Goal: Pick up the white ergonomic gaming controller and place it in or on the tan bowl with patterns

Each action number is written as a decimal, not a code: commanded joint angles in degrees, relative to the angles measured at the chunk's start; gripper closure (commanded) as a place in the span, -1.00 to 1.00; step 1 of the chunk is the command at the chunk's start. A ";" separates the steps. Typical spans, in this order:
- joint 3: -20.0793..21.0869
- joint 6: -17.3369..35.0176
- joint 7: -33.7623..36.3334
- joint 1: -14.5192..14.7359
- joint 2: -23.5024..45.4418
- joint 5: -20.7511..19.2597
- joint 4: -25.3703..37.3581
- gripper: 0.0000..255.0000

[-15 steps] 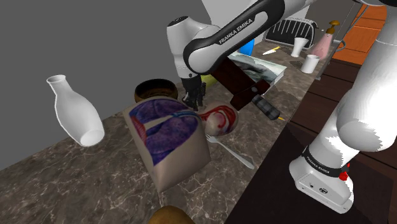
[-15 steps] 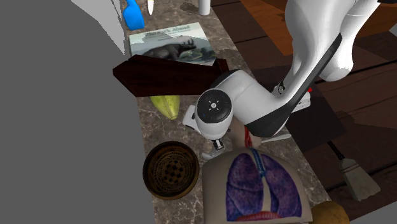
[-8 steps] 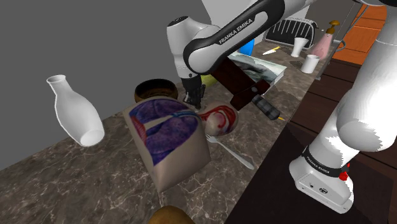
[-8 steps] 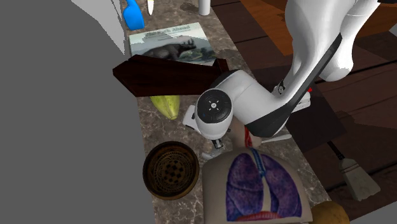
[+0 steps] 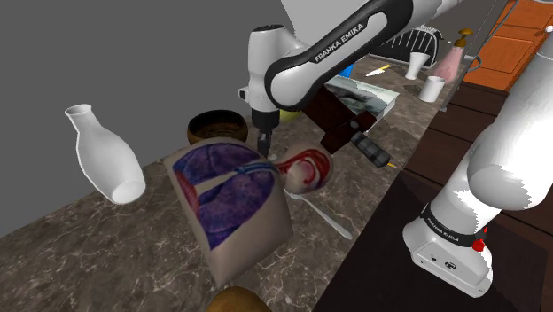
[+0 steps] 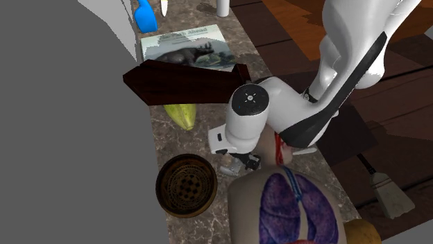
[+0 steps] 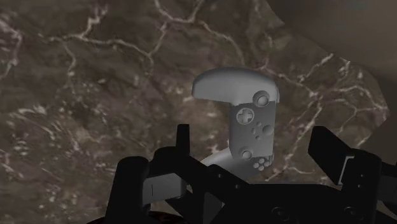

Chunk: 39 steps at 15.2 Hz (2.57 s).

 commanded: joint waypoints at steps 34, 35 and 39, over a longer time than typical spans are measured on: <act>0.39 -1.32 -4.89 0.44 -1.64 2.27 0.45 1.00; 0.39 -2.08 -5.00 0.42 -2.12 2.47 0.75 1.00; 0.35 -5.14 -5.39 0.33 -3.92 3.16 2.11 1.00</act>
